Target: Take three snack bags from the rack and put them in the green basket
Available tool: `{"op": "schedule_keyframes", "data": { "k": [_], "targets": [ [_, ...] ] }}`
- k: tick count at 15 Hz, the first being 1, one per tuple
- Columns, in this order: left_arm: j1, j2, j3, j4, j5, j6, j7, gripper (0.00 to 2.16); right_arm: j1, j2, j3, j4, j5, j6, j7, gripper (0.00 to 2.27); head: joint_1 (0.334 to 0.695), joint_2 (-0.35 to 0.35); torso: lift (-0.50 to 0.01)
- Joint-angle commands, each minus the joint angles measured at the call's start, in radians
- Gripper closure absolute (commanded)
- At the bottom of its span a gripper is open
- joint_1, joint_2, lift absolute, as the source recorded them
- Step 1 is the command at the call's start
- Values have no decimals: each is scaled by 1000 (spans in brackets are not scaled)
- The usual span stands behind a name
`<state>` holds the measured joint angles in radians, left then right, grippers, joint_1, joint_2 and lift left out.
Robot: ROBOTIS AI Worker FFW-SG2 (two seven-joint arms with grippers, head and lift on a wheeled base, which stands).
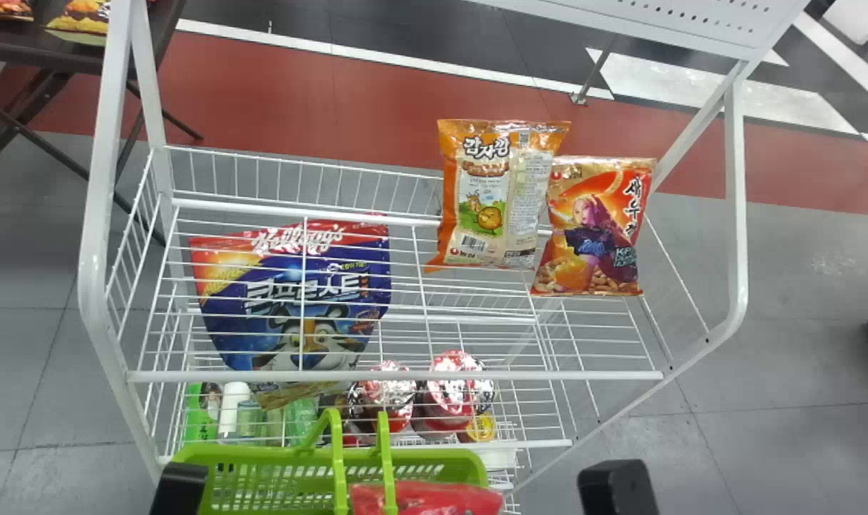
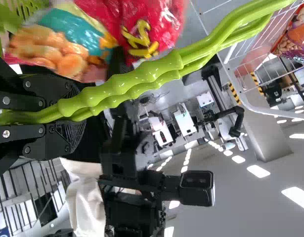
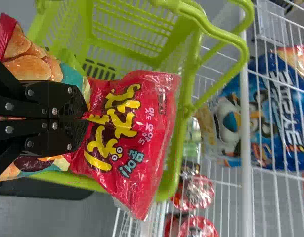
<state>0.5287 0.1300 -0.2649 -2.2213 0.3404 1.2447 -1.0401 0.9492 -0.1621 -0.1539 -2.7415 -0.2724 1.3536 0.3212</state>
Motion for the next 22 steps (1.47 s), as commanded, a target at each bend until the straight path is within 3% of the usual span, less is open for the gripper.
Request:
{"op": "schedule_keyframes", "data": {
  "k": [1, 4, 5, 6, 7, 8, 10, 12, 17, 20, 22],
  "targets": [
    [8, 0, -11, -8, -4, -3, 6, 1548, -15, -5, 57, 52, 16, -124, -1, 2216, 695, -350, -6],
    [13, 2, -36, -17, -18, -3, 22, 1548, -56, -5, 120, 134, 19, -253, -1, 2155, 695, -350, -6],
    [17, 2, -39, -21, -26, -3, 23, 1548, -69, -5, 131, 143, 22, -228, 2, 1922, 695, -350, -6],
    [19, 2, -40, -24, -27, -3, 23, 1548, -76, -10, 139, 144, 24, -176, 13, 1170, 695, -350, -6],
    [19, 2, -39, -24, -29, -3, 23, 1548, -78, -23, 140, 144, 27, -152, 27, 272, 695, -350, -6],
    [19, 2, -37, -24, -29, 0, 25, 1548, -78, -33, 140, 141, 53, -112, 53, -2, 695, -350, -6],
    [19, 2, -34, -24, -29, -3, 23, 1548, -75, -43, 126, 134, 108, -96, 98, 12, 695, -350, -6],
    [16, 0, -36, -21, -29, -3, 20, 1548, -70, -30, 48, 123, 50, -109, 127, 53, 695, -350, -6],
    [16, -1, -39, -20, -29, -3, 23, 1548, -96, 52, -32, 126, -8, -213, 142, 76, 695, -350, -6],
    [17, -1, -40, -18, -29, -3, 26, 1548, -96, 88, -72, 144, -30, -465, 105, 90, 695, -350, -6],
    [17, -1, -56, -17, -38, -9, 37, 1548, -112, 96, -78, 230, -19, -851, 25, 90, 695, -350, -6]
  ]
}}
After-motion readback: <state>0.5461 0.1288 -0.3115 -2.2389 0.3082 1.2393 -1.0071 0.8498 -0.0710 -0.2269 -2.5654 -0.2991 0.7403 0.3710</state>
